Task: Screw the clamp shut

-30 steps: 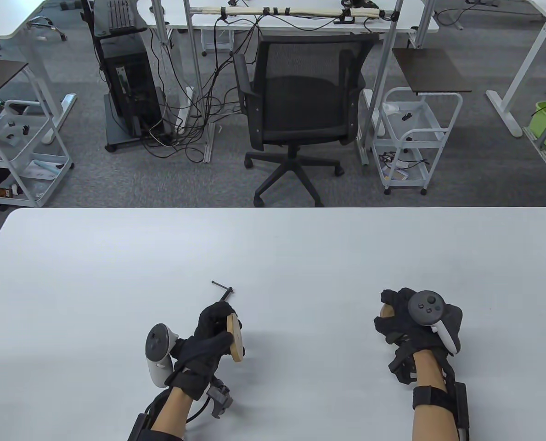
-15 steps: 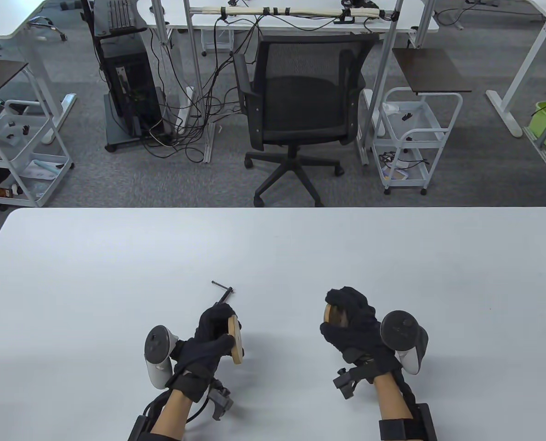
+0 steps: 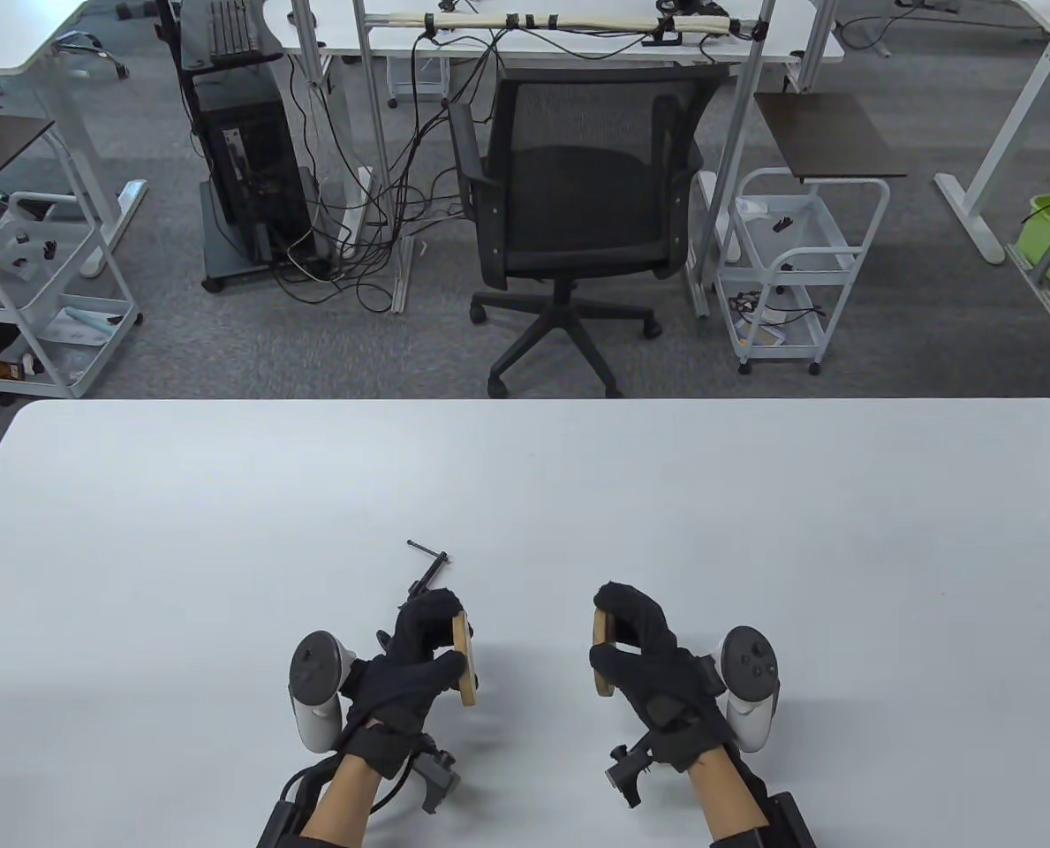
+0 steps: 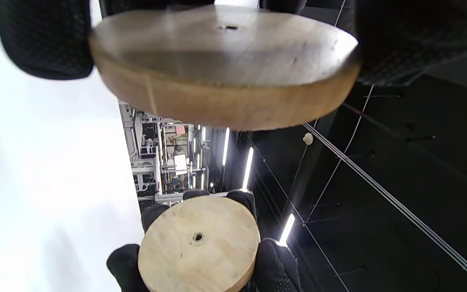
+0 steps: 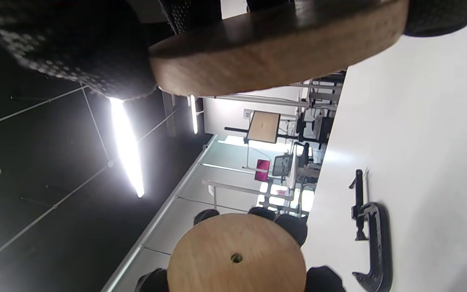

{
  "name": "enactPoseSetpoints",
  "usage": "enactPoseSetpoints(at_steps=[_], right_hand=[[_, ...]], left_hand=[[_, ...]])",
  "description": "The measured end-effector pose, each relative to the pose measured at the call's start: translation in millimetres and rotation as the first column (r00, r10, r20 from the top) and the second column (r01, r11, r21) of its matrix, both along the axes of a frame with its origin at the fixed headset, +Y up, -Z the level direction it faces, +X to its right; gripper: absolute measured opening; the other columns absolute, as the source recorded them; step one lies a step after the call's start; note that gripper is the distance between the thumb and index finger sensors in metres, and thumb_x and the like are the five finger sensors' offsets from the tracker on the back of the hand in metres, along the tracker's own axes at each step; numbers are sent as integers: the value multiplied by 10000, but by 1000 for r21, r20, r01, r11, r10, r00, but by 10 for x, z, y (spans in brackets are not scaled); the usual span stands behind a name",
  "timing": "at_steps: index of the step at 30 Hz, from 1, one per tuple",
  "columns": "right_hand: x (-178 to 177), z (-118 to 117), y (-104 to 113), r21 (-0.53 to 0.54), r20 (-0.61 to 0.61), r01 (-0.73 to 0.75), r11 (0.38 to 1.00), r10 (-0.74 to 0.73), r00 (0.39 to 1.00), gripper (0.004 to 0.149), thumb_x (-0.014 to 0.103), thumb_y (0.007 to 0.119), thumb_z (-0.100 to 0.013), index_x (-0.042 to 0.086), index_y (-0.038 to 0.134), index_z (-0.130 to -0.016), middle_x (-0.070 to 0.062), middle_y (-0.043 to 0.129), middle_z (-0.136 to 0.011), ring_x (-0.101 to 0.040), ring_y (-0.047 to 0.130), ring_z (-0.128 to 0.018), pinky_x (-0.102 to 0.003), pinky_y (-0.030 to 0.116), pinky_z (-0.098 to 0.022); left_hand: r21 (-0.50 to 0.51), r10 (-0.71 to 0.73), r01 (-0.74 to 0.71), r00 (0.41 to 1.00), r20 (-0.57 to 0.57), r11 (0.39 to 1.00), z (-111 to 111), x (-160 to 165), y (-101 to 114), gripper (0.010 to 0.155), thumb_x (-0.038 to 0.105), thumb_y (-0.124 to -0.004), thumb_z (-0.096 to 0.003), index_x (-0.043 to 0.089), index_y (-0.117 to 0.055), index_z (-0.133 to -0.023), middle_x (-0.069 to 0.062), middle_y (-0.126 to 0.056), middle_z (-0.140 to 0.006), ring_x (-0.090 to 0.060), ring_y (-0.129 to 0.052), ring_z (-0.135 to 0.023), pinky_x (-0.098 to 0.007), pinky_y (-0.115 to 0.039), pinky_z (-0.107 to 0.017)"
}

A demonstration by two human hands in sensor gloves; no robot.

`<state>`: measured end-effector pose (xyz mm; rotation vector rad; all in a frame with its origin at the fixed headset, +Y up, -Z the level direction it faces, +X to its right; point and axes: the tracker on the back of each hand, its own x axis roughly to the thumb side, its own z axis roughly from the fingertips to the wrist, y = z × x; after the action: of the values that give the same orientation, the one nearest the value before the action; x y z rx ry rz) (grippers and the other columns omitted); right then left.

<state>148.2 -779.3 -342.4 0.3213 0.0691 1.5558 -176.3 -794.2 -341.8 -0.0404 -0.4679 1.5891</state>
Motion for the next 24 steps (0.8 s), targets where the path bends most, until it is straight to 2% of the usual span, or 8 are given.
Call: enactPoseSetpoints(at_steps=[6, 12, 17, 20, 21, 24], right_hand=[[-160, 45, -36, -45, -37, 73, 996, -75, 996, 793, 555, 894, -448, 268, 515, -1082, -171, 388, -1139, -567, 474, -892, -708, 635, -489], [-362, 103, -77, -76, -99, 117, 990, -124, 987, 803, 558, 881, -460, 260, 486, -1093, -178, 362, -1142, -563, 458, -899, -702, 630, -500], [-524, 172, -121, -108, -133, 164, 981, -178, 975, 800, 558, 864, -472, 259, 467, -1099, -187, 343, -1142, -566, 449, -903, -695, 628, -512], [-594, 179, -170, -143, -195, 172, 975, -198, 961, 806, 574, 828, -493, 265, 418, -1114, -200, 300, -1144, -559, 433, -910, -664, 628, -545], [-603, 180, -180, -148, -209, 180, 972, -209, 955, 801, 565, 824, -501, 274, 406, -1119, -207, 270, -1145, -559, 400, -914, -665, 585, -564], [-577, 170, -233, -171, -156, 194, 966, -221, 963, 813, 584, 816, -488, 299, 398, -1124, -267, 267, -1130, -541, 396, -911, -625, 586, -597]], left_hand=[[-7, 13, -12, 999, 37, 1000, 20, 120, 20, 864, 665, -862, -470, 340, -384, -1112, -229, -362, -1157, -550, -497, -983, -665, -804, -516], [-40, -48, 49, 998, 36, 998, 33, 232, -5, 862, 664, -860, -477, 338, -376, -1112, -232, -358, -1157, -554, -495, -982, -668, -802, -515], [-36, -48, 51, 994, 96, 998, 59, 394, 7, 864, 669, -847, -486, 343, -354, -1117, -226, -340, -1161, -549, -481, -988, -660, -796, -530], [-21, -73, 77, 986, 152, 997, 96, 533, 13, 857, 635, -841, -507, 340, -320, -1120, -211, -284, -1180, -540, -415, -1028, -683, -726, -592], [-6, -84, 85, 985, 153, 996, 103, 563, 25, 851, 615, -852, -503, 336, -332, -1117, -213, -285, -1181, -544, -402, -1031, -698, -690, -598], [9, -104, 103, 987, 122, 995, 89, 567, 21, 836, 587, -837, -516, 304, -334, -1120, -210, -294, -1191, -543, -426, -1051, -699, -673, -621]])
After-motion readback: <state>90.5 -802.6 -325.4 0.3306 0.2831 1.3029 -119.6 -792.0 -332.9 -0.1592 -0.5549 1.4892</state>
